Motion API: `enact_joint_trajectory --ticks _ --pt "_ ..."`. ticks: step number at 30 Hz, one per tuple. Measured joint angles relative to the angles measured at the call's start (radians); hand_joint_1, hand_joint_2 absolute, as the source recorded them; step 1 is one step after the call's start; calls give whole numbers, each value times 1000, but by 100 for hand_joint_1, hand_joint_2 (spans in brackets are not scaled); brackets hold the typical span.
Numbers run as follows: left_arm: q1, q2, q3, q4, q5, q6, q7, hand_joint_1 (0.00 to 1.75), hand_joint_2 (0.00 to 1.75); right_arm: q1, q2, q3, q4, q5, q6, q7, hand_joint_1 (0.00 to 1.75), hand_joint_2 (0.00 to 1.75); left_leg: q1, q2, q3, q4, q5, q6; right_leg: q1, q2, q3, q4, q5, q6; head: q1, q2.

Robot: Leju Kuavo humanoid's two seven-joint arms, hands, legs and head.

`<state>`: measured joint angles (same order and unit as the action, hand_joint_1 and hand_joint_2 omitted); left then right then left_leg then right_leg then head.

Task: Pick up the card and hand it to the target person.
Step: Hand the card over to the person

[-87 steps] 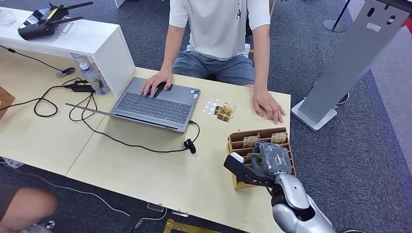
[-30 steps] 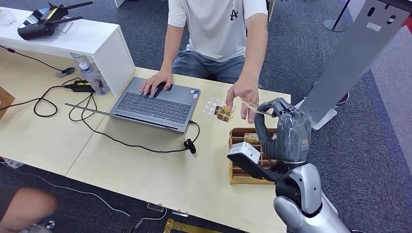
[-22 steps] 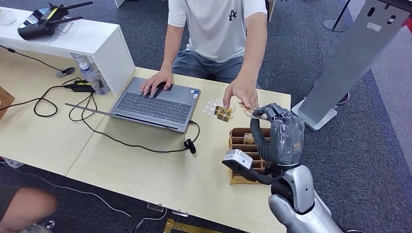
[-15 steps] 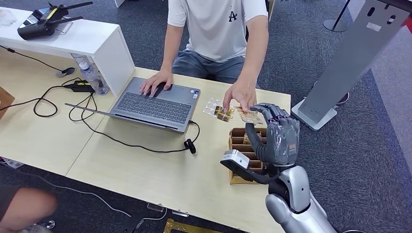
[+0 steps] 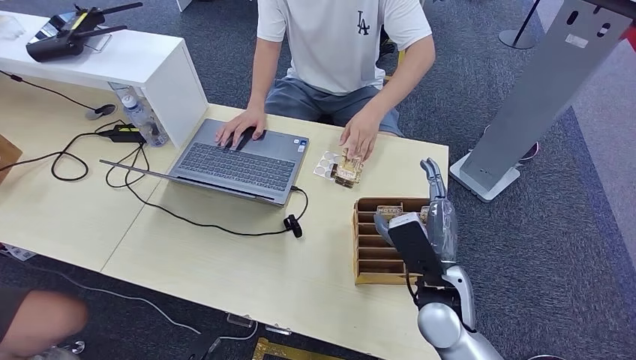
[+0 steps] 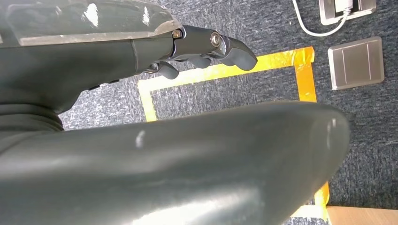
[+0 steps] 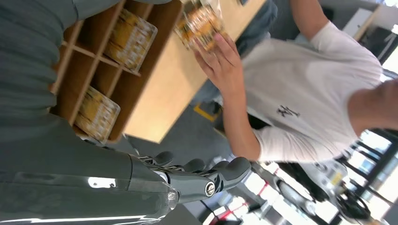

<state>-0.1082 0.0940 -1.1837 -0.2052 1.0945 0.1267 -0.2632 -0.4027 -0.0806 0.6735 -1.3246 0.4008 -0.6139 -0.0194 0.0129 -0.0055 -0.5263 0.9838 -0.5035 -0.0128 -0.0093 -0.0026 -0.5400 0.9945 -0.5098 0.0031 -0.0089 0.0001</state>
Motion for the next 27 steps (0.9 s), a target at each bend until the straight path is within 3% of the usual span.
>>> enact_joint_trajectory --ticks 9,14,19,27 --pt "2 8 0 0 17 1 16 0 0 75 -99 -49 -97 -392 273 43 0 175 0 0 0 0 0 0 0 0 0 0 0 0 0 0" --pt "3 10 0 0 19 -4 19 0 0 123 -160 -84 -166 -573 356 51 0 175 0 0 0 0 0 0 0 0 0 0 0 0 0 0" --pt "3 10 0 0 19 -4 22 0 0 168 -202 -116 -220 -630 370 38 0 175 0 0 0 0 0 0 0 0 0 0 0 0 0 0" --pt "3 12 0 0 20 -4 23 0 0 211 -233 -147 -262 -588 372 69 0 175 0 0 0 0 0 0 0 0 0 0 0 0 0 0"
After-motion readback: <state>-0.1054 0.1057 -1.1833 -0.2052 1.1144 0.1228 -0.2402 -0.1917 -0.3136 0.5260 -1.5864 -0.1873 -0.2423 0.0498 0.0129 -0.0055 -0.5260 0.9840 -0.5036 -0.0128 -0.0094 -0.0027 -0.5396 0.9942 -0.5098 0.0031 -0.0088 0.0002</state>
